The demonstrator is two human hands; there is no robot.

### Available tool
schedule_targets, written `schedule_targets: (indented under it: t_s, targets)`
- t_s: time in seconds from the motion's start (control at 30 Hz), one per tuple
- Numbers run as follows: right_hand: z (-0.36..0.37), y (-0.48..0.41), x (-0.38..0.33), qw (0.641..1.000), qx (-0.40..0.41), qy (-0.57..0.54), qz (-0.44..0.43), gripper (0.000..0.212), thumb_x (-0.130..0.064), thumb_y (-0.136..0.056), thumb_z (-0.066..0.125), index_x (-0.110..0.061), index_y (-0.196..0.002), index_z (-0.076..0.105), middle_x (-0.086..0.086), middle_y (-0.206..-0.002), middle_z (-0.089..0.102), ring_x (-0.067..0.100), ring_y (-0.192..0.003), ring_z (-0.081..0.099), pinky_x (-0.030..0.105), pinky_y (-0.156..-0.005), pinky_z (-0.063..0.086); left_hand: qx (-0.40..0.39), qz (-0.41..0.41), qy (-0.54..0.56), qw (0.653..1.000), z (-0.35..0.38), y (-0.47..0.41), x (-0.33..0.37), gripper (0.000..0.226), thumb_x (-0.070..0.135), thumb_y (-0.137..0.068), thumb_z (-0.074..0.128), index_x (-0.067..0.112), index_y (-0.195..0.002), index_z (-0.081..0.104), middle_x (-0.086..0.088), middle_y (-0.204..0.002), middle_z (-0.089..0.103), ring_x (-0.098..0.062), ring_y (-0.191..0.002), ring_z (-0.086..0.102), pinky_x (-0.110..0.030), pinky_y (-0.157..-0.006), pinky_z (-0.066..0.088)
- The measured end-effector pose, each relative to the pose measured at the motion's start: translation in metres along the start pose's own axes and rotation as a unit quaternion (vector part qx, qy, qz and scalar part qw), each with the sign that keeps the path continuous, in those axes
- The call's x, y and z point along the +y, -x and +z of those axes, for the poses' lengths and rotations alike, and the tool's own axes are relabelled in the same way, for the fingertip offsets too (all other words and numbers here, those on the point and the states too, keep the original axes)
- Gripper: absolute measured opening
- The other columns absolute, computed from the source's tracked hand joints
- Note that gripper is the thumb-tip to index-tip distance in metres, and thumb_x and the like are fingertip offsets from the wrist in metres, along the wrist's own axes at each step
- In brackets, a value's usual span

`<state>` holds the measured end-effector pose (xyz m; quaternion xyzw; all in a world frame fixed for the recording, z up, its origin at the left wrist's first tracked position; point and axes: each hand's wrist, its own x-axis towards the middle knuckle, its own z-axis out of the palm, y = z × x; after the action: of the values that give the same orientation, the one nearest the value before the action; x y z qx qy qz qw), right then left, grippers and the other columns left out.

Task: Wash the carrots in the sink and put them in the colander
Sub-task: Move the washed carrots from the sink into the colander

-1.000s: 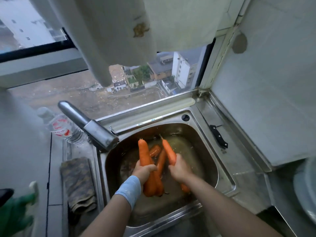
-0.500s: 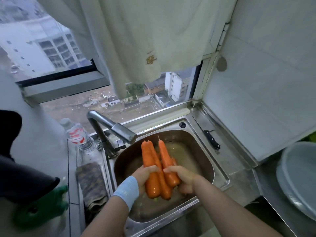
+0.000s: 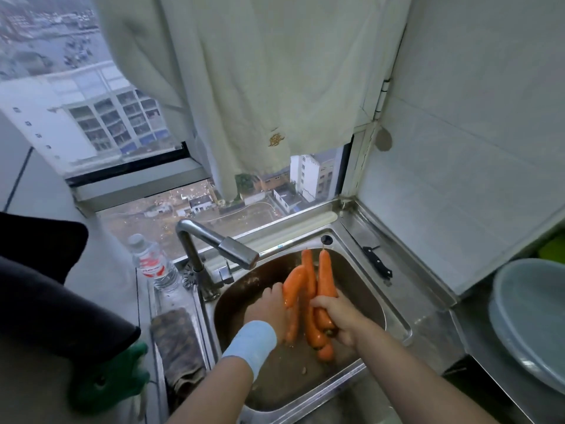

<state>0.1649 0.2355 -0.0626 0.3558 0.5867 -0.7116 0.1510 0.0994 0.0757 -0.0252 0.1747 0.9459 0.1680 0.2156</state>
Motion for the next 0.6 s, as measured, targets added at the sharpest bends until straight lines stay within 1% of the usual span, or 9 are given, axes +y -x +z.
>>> schedule_targets:
  t_s: [0.07,0.1,0.2,0.3,0.33,0.4,0.47,0.57,0.6]
  targets:
    - [0.005,-0.001,0.003,0.998,0.052,0.030,-0.005,0.047,-0.018,-0.089,0.070,-0.029,-0.132,0.056,0.008,-0.114,0.069,0.028,-0.104,0.067,0.044,-0.086,0.057,0.029,0.031,-0.110,0.993,0.004,-0.005,-0.003,0.062,0.027,-0.095,0.060,0.027,-0.149,0.028,-0.005,-0.134,0.049,-0.025,-0.110,0.059,-0.033,-0.086,0.054]
    - [0.009,-0.002,0.007,0.997,0.071,0.027,0.026,0.042,-0.015,-0.090,0.068,-0.022,-0.129,0.058,0.010,-0.108,0.069,0.027,-0.099,0.067,0.042,-0.084,0.056,0.012,0.032,-0.142,0.989,0.005,-0.007,-0.005,0.069,0.023,-0.094,0.061,0.027,-0.152,0.025,-0.007,-0.137,0.047,-0.028,-0.114,0.056,-0.035,-0.088,0.054]
    - [0.017,0.002,0.013,0.986,0.049,0.038,0.157,0.039,-0.017,-0.086,0.068,-0.009,-0.124,0.059,0.017,-0.104,0.067,0.033,-0.096,0.063,0.045,-0.096,0.051,-0.023,0.027,-0.192,0.981,0.005,-0.009,-0.008,0.071,0.018,-0.092,0.063,0.026,-0.153,0.028,-0.010,-0.134,0.050,-0.032,-0.116,0.056,-0.038,-0.091,0.052]
    - [0.018,0.007,0.003,0.993,0.064,0.007,0.098,0.049,-0.017,-0.084,0.072,-0.024,-0.126,0.048,0.016,-0.115,0.064,0.036,-0.104,0.064,0.050,-0.088,0.055,0.027,0.025,-0.186,0.982,0.003,-0.014,-0.018,0.078,0.020,-0.095,0.061,0.025,-0.158,0.015,-0.011,-0.143,0.044,-0.030,-0.121,0.054,-0.036,-0.089,0.052]
    - [0.016,0.001,0.003,0.994,0.077,0.003,0.079,0.054,-0.019,-0.082,0.073,-0.027,-0.129,0.047,0.015,-0.117,0.064,0.036,-0.106,0.065,0.052,-0.090,0.055,0.026,0.020,-0.182,0.983,0.002,-0.020,-0.021,0.078,0.022,-0.095,0.061,0.026,-0.158,0.015,-0.011,-0.144,0.043,-0.030,-0.121,0.054,-0.036,-0.089,0.052]
    - [0.017,0.002,0.001,0.992,0.076,0.012,0.103,0.061,-0.020,-0.072,0.075,-0.020,-0.131,0.055,0.016,-0.119,0.068,0.038,-0.109,0.065,0.056,-0.100,0.052,-0.025,0.012,-0.174,0.984,0.000,-0.021,-0.020,0.066,0.026,-0.094,0.058,0.026,-0.153,0.028,-0.010,-0.138,0.050,-0.032,-0.118,0.058,-0.038,-0.090,0.053]
    - [0.018,0.006,0.004,0.985,0.041,0.027,0.165,0.060,-0.018,-0.065,0.077,-0.014,-0.123,0.064,0.020,-0.122,0.067,0.041,-0.114,0.062,0.056,-0.108,0.045,-0.038,0.018,-0.176,0.983,0.003,-0.016,-0.017,0.056,0.026,-0.095,0.053,0.026,-0.148,0.036,-0.009,-0.129,0.054,-0.033,-0.113,0.060,-0.039,-0.087,0.053]
    - [0.019,0.015,0.002,0.990,0.066,0.005,0.122,0.056,-0.016,-0.077,0.076,-0.021,-0.126,0.051,0.018,-0.121,0.063,0.039,-0.109,0.062,0.053,-0.099,0.049,0.004,0.007,-0.123,0.992,0.005,-0.013,-0.014,0.060,0.032,-0.098,0.052,0.028,-0.152,0.025,-0.009,-0.131,0.052,-0.030,-0.110,0.060,-0.034,-0.078,0.049]
    - [0.019,0.015,0.002,0.991,0.078,-0.020,0.111,0.056,-0.017,-0.079,0.074,-0.021,-0.129,0.049,0.018,-0.118,0.065,0.038,-0.106,0.063,0.053,-0.097,0.051,-0.005,-0.006,-0.114,0.993,0.003,-0.014,-0.011,0.056,0.034,-0.097,0.051,0.028,-0.149,0.031,-0.007,-0.129,0.054,-0.029,-0.108,0.062,-0.034,-0.076,0.048]
